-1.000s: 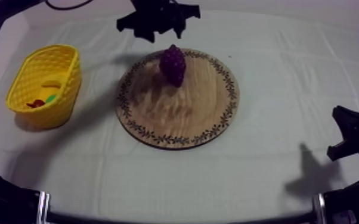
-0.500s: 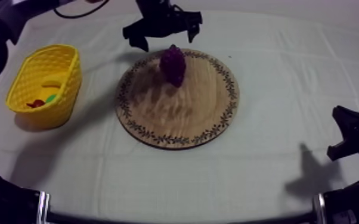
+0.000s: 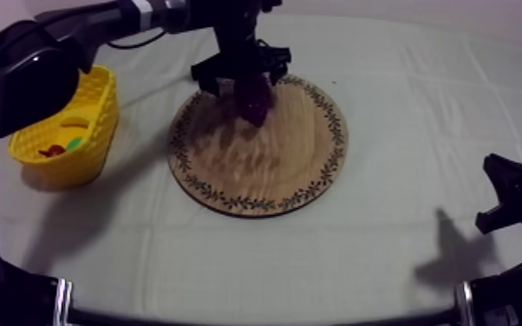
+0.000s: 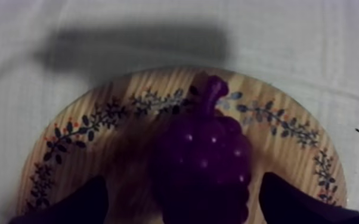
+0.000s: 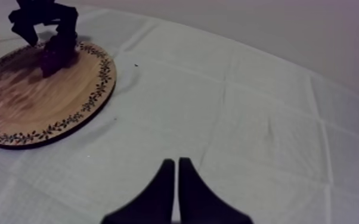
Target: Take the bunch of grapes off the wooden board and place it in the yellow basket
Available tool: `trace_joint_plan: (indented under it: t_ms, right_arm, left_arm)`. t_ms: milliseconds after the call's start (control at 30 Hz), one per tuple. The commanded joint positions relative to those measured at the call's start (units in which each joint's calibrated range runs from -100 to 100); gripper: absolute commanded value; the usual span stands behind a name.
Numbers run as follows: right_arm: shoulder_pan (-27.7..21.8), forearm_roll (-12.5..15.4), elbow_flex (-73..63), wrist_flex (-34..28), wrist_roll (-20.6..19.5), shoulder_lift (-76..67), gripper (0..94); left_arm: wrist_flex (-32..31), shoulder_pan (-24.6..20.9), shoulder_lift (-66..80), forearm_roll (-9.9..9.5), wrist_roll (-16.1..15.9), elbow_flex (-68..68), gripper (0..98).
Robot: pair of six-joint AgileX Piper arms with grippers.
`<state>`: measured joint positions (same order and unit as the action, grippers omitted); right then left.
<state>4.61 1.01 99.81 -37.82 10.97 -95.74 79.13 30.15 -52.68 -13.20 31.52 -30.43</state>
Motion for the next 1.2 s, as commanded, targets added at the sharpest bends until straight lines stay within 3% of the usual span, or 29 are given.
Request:
trace_joint_plan:
  t_ms: [0,367,667,800,1167]
  right_arm:
    - [0.0,0.0,0.0,0.0,0.0,0.0,0.4]
    - [0.0,0.0,0.0,0.0,0.0,0.0,0.4]
    - [0.0,0.0,0.0,0.0,0.0,0.0,0.4]
    - [0.0,0.0,0.0,0.0,0.0,0.0,0.4]
    - [0.0,0.0,0.0,0.0,0.0,0.0,0.4]
  left_arm:
    - [-0.4,-0.1,-1.8,-0.04,0.2,-1.0,96.4]
    - [-2.4,-0.4,-6.8,-0.4,0.7,-4.9,92.3]
    - [-2.8,-0.6,-5.8,-0.51,0.3,-4.5,60.1]
    - [-2.8,-0.7,-3.7,-0.55,-0.1,-2.7,51.6]
    - [-2.8,-1.7,12.7,-0.06,-2.2,8.0,47.8]
